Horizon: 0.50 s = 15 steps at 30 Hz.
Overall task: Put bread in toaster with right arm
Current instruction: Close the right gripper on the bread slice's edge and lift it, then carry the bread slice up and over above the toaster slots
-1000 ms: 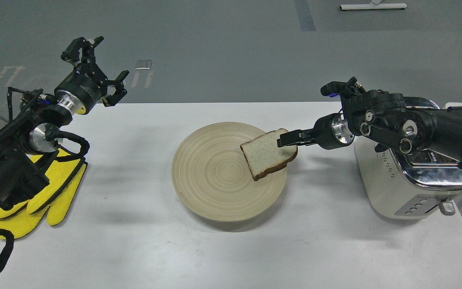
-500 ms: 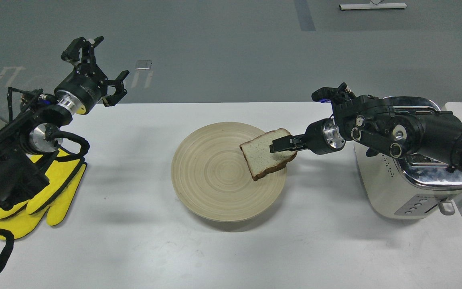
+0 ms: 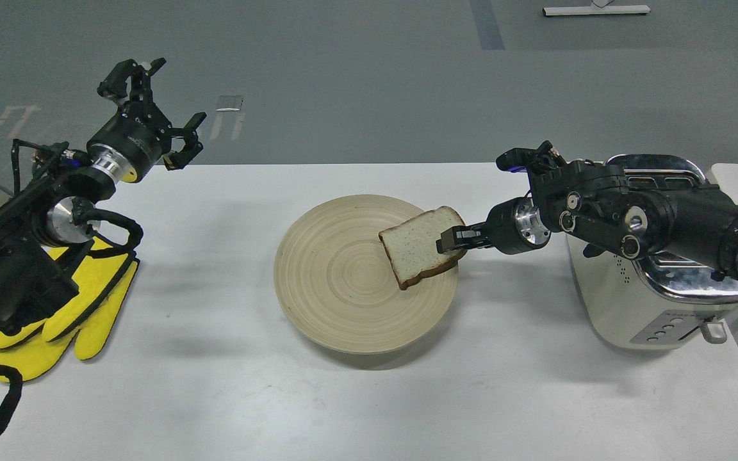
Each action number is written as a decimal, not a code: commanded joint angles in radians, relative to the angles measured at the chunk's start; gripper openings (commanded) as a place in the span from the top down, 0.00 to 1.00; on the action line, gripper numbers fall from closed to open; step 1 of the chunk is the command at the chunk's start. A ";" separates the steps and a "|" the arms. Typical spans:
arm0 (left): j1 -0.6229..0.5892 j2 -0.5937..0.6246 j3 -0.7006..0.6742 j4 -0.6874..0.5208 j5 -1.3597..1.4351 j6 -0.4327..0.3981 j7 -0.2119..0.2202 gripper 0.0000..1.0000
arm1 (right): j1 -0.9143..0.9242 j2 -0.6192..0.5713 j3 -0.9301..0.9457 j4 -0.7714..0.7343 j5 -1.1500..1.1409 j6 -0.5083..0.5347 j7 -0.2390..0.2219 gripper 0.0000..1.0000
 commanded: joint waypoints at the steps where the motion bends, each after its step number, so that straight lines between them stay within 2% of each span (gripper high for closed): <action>1: 0.000 0.000 0.000 0.000 0.000 0.000 0.000 0.00 | 0.007 -0.003 0.000 0.001 0.000 0.000 -0.002 1.00; 12: 0.000 0.000 0.000 0.000 0.000 0.000 0.000 0.00 | 0.125 -0.034 0.043 0.027 0.008 0.000 -0.002 1.00; 15: 0.000 0.000 0.000 0.000 0.000 0.000 0.000 0.00 | 0.212 -0.090 0.043 0.086 0.009 0.000 -0.004 1.00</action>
